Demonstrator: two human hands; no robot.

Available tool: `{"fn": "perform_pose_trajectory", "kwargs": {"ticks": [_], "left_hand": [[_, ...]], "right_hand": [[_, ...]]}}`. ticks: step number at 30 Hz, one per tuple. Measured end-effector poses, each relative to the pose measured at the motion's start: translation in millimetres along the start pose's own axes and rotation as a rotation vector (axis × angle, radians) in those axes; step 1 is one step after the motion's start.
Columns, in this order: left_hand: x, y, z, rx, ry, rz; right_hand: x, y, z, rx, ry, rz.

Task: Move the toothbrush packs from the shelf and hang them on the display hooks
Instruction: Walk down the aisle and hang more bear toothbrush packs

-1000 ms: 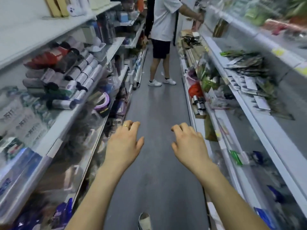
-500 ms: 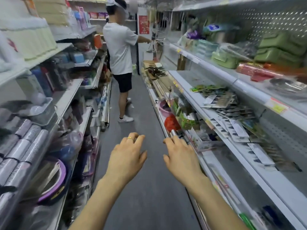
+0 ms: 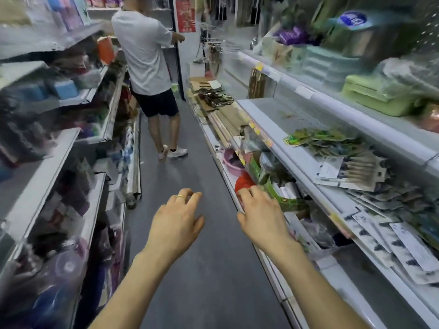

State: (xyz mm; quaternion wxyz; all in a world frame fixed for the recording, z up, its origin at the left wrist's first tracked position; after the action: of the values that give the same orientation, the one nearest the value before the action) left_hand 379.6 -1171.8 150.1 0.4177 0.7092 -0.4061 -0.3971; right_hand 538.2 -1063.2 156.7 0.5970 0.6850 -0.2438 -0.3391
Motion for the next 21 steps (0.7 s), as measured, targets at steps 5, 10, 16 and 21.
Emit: {"fn": "perform_pose_trajectory", "kwargs": {"ticks": [5, 10, 16, 21], "left_hand": [[-124, -47, 37, 0.052, -0.134, 0.059], [-236, -73, 55, 0.119, -0.262, 0.191], [-364, -103, 21, 0.166, -0.487, 0.261], [-443, -153, -22, 0.19, -0.619, 0.356]], "right_hand": [[-102, -46, -13, 0.004, -0.126, 0.035], [-175, -63, -41, -0.042, -0.34, 0.084], [-220, -80, -102, -0.117, -0.619, 0.072], [-250, -113, -163, -0.19, -0.79, 0.056]]}}
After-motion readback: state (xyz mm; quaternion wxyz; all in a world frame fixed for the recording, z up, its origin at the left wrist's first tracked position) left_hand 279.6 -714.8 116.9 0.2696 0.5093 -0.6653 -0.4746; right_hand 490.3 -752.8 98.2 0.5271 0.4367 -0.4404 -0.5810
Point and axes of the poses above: each hand's wrist, its own x-axis away from the middle knuckle, its own y-axis out of the back of the hand, z = x × y, the point moved 7 cm from there along -x, towards the middle knuckle, and after that the axes turned 11 degrees about x, right-handed, at the moved point
